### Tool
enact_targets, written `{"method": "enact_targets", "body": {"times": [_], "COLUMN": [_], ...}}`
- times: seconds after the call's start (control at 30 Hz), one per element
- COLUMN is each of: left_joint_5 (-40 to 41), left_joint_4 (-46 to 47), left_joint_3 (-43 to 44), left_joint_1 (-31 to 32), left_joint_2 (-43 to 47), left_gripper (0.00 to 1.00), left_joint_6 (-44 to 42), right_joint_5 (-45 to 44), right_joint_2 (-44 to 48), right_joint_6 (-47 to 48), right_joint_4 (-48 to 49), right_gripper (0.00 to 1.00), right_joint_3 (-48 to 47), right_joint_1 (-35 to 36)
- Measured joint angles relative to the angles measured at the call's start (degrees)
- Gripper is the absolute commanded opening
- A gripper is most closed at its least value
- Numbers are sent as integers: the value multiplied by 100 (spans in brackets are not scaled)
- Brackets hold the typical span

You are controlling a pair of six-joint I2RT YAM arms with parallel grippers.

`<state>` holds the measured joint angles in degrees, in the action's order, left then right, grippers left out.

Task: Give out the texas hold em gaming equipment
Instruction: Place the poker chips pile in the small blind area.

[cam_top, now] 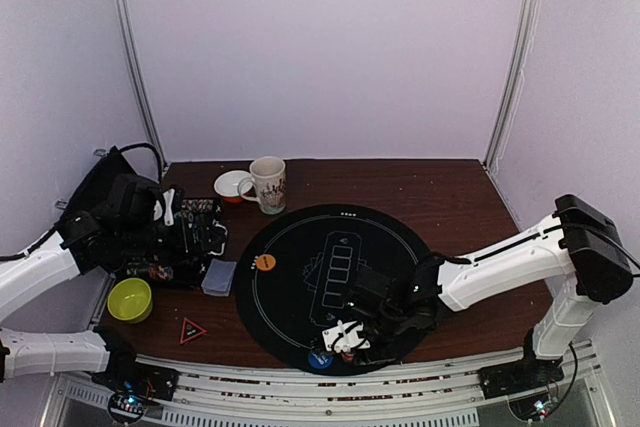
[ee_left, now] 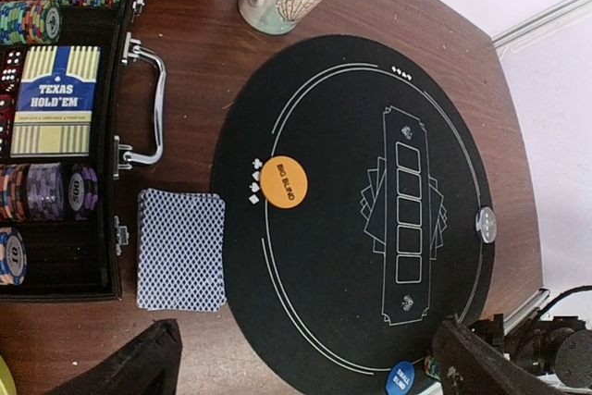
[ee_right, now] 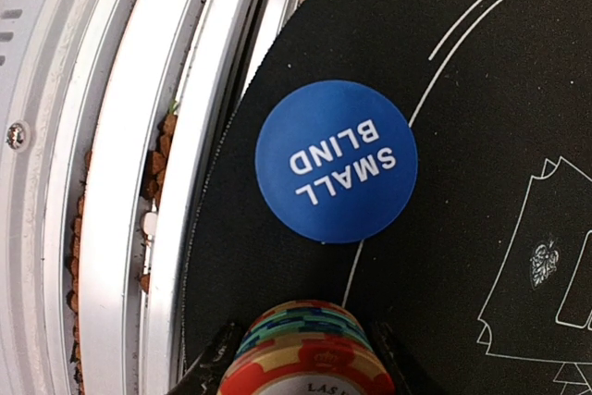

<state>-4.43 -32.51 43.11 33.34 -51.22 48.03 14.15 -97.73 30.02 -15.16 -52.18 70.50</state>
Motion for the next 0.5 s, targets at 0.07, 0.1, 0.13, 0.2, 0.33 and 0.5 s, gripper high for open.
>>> {"method": "enact_targets", "body": {"times": [0.07,0.1,0.13,0.2,0.33,0.5], "left_joint_5": [42,61,74,105,164,201], "left_joint_4": [-90,-127,-162,-225,-247,-352], "left_joint_3": [72,118,160,256,361,428], "left_joint_1": [-4,-4,-7,-22,-42,-42], "left_joint_2": [0,2,2,2,2,2], "left_gripper": [98,98,98,98,98,98], "left_joint_6": [-26,-42,-57,-92,-138,-186], "right_joint_5": [-20,-33,-39,-42,-50,-129], "right_joint_2": [-4,-4,-4,-4,-9,-17], "right_joint_6": [0,0,2,2,2,15], "right_joint_4": [-17,-24,-28,-31,-55,-85], "right_gripper": [39,41,42,44,50,53], "right_joint_3": [-11,-17,-20,-20,-33,-72], "right_joint_1": [11,13,15,17,20,22]}}
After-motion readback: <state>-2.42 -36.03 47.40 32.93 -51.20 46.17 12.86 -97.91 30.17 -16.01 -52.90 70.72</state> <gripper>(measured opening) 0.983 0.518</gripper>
